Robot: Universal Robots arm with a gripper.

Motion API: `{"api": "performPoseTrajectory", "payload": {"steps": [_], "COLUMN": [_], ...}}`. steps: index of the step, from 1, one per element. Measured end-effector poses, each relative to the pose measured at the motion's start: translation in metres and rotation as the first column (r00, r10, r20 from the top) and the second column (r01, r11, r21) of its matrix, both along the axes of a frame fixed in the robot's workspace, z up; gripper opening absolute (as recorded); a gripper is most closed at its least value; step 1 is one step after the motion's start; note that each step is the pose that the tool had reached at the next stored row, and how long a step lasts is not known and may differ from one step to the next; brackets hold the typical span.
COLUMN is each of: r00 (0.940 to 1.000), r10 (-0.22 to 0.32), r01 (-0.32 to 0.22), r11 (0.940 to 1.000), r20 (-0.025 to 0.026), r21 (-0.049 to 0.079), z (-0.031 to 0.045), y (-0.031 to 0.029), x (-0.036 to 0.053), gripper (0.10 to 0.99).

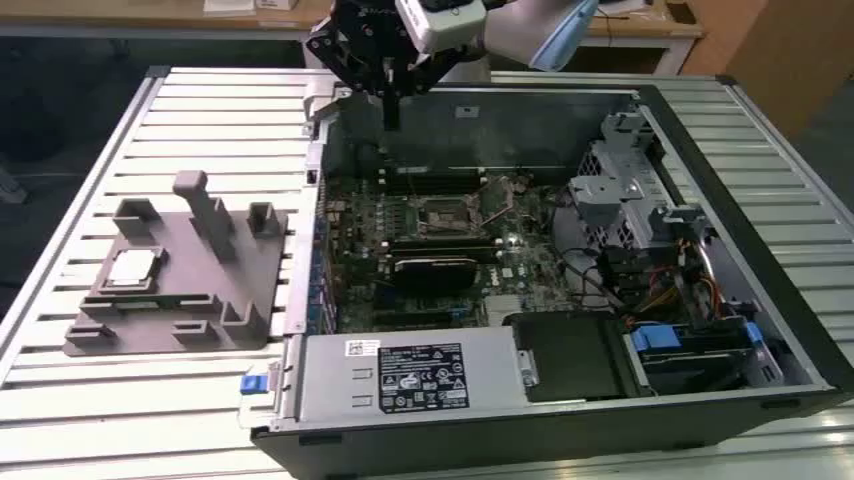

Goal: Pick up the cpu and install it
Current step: 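Reach for the cpu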

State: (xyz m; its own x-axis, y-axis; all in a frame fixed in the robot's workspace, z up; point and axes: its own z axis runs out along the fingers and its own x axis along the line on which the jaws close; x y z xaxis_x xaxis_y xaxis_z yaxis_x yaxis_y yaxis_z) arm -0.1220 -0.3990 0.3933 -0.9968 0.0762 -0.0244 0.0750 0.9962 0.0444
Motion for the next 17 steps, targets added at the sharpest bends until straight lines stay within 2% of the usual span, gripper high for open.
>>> {"api": "performPoseTrajectory", "payload": {"steps": [11,17], "r00": [1.0,1.0], "r10": [0.0,0.0], "r01": [0.0,0.0], "r11": [1.0,1.0], "r20": [0.0,0.0], "r21": [0.0,0.0], "z": [0.0,0.0], "y": [0.0,0.0], "x": [-0.0025,-0.0079], "gripper": [0.106,0.106]}}
